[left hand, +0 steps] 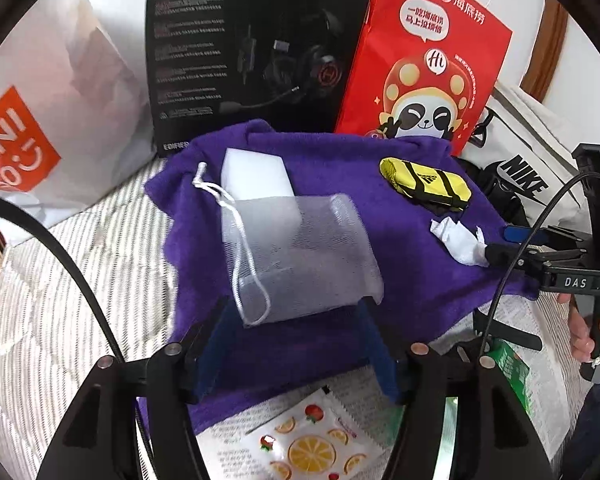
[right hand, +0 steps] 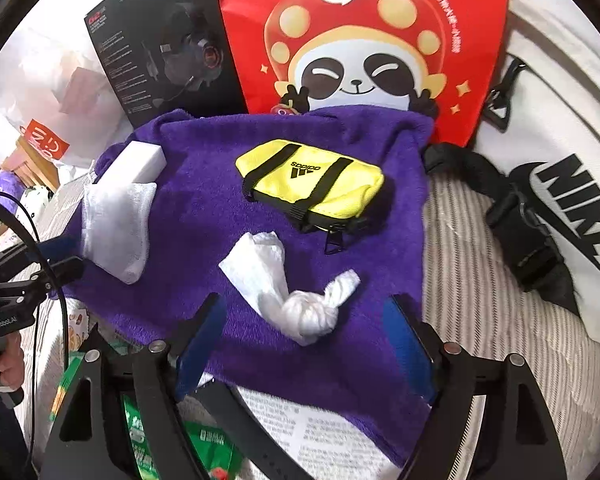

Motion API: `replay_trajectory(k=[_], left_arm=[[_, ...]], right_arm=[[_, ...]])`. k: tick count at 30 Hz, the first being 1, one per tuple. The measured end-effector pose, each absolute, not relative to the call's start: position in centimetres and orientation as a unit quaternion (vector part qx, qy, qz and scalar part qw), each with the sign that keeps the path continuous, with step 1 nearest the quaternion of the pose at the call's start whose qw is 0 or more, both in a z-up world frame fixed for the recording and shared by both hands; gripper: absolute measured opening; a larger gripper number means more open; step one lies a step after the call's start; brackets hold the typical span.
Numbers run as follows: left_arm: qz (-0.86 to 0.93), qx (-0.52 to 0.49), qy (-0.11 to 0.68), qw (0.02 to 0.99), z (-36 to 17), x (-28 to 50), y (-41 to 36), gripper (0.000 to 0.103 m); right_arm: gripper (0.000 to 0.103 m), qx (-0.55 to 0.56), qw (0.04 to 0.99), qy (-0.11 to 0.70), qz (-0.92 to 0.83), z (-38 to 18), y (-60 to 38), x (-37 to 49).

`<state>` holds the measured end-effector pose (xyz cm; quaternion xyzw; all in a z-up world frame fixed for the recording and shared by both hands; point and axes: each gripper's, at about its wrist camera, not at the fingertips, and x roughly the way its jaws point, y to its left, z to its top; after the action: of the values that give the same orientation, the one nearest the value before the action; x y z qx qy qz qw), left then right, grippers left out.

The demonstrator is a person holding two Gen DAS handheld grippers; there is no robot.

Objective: Organize soft objects
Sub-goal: 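Lower the mesh bag and white cloth onto the towel and open both tools, then withdraw both tools from the towel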

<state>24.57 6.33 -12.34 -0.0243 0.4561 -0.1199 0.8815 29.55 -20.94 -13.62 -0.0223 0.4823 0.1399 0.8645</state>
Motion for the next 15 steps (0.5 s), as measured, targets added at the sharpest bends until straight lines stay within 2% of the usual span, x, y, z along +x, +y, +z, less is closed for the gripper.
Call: replay_trajectory(k=[9, 15], left_arm=[[-0.114, -0.022, 0.451, 0.885, -11.3, 21.5, 7.2, 0.061], [-0.109, -0.024, 0.466, 0.878, -12.9, 19.2, 7.3, 0.066]], right_arm=[[0.08, -0.013, 0.878, 0.461, 0.133, -10.6, -22.2, 26.6], [0.08, 0.005, 0.883, 0.451, 0.129, -9.3, -22.7, 23.4]])
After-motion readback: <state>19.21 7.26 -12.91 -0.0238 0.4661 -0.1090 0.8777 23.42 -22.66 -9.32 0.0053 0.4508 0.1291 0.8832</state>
